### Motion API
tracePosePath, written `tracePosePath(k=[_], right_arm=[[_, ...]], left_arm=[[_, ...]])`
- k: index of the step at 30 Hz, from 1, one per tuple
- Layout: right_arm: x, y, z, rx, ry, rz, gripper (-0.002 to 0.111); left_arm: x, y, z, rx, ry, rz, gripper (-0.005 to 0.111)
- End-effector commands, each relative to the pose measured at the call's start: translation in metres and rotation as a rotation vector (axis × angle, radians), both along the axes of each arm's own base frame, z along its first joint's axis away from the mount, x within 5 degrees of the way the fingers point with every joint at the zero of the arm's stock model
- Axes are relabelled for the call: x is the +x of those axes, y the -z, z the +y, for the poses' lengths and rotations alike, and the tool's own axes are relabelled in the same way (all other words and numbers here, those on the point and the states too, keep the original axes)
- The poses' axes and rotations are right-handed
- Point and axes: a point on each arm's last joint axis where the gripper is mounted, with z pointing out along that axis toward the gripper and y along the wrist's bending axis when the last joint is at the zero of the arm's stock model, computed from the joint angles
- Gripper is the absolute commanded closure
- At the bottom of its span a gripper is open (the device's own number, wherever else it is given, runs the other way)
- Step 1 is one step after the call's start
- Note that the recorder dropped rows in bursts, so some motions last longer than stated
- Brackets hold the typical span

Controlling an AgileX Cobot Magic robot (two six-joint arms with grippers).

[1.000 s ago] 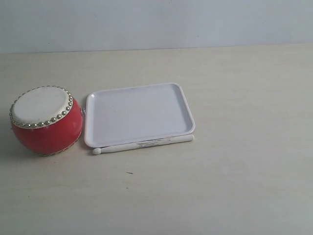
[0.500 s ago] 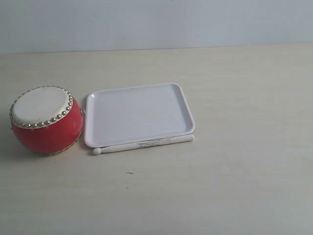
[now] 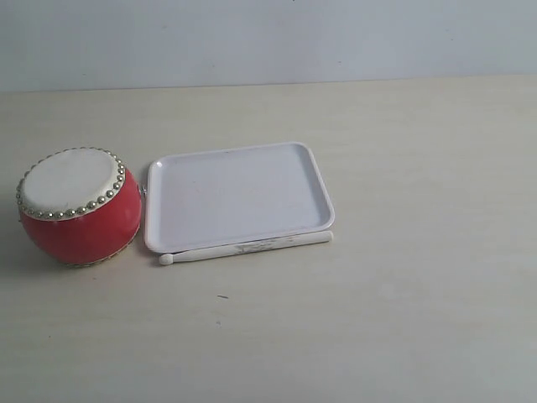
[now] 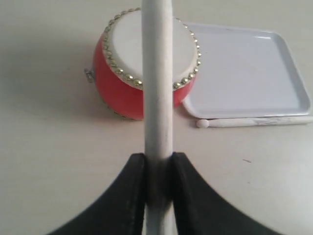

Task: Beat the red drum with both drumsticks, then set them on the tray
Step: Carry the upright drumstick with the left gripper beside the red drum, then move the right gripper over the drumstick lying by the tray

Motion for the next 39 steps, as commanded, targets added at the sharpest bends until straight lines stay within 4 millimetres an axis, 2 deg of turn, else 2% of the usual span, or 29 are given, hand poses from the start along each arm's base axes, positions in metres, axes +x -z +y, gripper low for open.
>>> tracePosePath(k=[1, 4, 6, 10, 13, 14, 15, 16, 19, 24, 30, 34, 39], right_arm=[[0.000, -0.008, -0.005, 0.105, 0.050, -0.088, 0.108], [0.000, -0.005, -0.003, 0.129, 0.034, -0.057, 0.108], [0.000, -0.002, -0.001, 0.113, 0.015, -0.022, 0.108], [-0.002, 0.001, 0.006, 0.117, -0.062, 0.056, 0.108], [-0.011, -0.025, 0.019, 0.053, -0.231, -0.019, 0.108], [-0.019, -0.037, 0.030, -0.027, -0.366, -0.099, 0.108], [-0.026, -0.047, 0.038, -0.034, -0.475, -0.173, 0.108], [-0.036, -0.059, 0.047, -0.095, -0.596, -0.314, 0.108], [-0.035, -0.071, 0.051, -0.141, -0.654, -0.356, 0.108], [-0.007, -0.080, 0.058, -0.245, -0.716, -0.175, 0.108], [0.052, -0.088, 0.072, -0.274, -0.881, 0.094, 0.108], [0.091, -0.071, 0.081, -0.298, -0.953, 0.280, 0.108], [0.128, -0.038, 0.111, -0.373, -1.008, 0.444, 0.108]], left_arm=[[0.001, -0.001, -0.012, -0.025, 0.127, 0.000, 0.107], [0.001, 0.009, -0.017, -0.006, 0.215, -0.018, 0.107], [0.000, 0.016, -0.023, -0.062, 0.266, -0.051, 0.107], [-0.007, 0.026, -0.036, -0.093, 0.469, -0.112, 0.107], [-0.009, 0.027, -0.041, -0.097, 0.557, -0.174, 0.107], [-0.010, 0.028, -0.043, -0.101, 0.586, -0.188, 0.107], [-0.010, 0.028, -0.043, -0.102, 0.601, -0.196, 0.107], [-0.011, 0.027, -0.045, -0.106, 0.621, -0.203, 0.107], [-0.011, 0.027, -0.045, -0.104, 0.624, -0.206, 0.107], [-0.011, 0.027, -0.045, -0.108, 0.623, -0.205, 0.107], [-0.011, 0.027, -0.045, -0.108, 0.623, -0.205, 0.107], [-0.010, 0.027, -0.044, -0.103, 0.614, -0.216, 0.107], [-0.008, 0.026, -0.043, -0.101, 0.595, -0.234, 0.107]])
